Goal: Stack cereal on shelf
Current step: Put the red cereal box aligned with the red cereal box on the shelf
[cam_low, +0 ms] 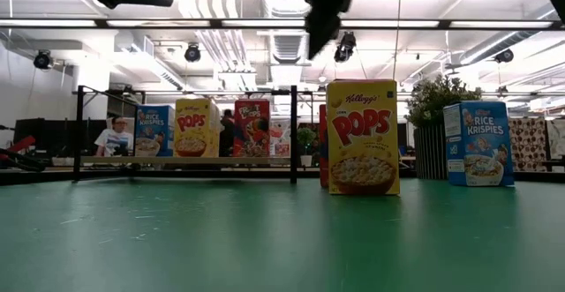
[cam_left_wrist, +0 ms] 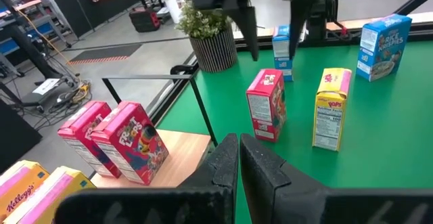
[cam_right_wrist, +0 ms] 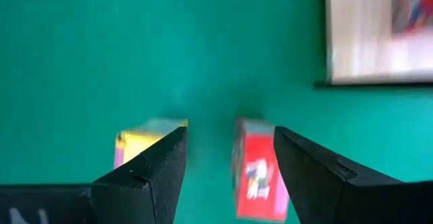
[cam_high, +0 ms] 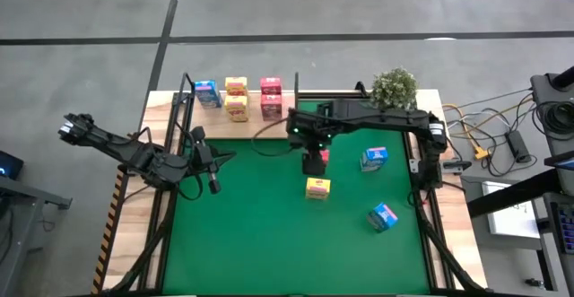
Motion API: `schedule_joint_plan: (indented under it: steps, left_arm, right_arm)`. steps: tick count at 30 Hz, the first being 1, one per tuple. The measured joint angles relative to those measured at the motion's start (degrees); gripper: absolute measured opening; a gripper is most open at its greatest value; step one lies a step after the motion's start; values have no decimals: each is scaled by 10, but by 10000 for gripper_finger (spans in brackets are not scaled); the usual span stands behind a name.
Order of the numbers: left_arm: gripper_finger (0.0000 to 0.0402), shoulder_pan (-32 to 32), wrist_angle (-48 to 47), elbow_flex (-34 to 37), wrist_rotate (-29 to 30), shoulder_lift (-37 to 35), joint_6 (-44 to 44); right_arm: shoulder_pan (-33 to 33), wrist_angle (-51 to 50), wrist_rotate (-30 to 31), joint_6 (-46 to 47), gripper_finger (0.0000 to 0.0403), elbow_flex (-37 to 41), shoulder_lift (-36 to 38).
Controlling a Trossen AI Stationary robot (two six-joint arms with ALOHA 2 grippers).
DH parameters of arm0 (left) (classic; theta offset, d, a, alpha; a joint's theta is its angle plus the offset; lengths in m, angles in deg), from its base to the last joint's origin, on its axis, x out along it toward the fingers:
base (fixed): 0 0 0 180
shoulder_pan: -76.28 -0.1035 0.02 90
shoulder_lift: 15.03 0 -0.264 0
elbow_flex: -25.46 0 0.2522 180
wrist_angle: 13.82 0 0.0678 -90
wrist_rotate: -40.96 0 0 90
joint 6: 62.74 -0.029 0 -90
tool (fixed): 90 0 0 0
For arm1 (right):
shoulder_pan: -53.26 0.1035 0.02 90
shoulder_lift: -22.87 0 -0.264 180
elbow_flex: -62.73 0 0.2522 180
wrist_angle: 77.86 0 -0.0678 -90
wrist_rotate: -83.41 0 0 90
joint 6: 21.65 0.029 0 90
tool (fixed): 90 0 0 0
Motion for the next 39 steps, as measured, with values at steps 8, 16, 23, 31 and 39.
schedule_joint_plan:
  steps: [8, 16, 23, 31, 39]
  left_arm:
    - [0, 0, 0, -1, 0, 2, 0]
    - [0, 0, 0, -2, 0, 2, -2]
    - [0, 0, 3, -4, 0, 2, -10]
    - [0, 0, 7, -4, 0, 2, -17]
    - [0, 0, 9, -4, 0, 2, -24]
  right_arm:
    - [10, 53, 85, 61, 210, 167, 89]
    - [17, 178, 90, 64, 210, 305, 149]
    - [17, 219, 118, 63, 210, 352, 151]
    - [17, 224, 121, 64, 238, 355, 150]
    - [17, 240, 126, 55, 279, 365, 132]
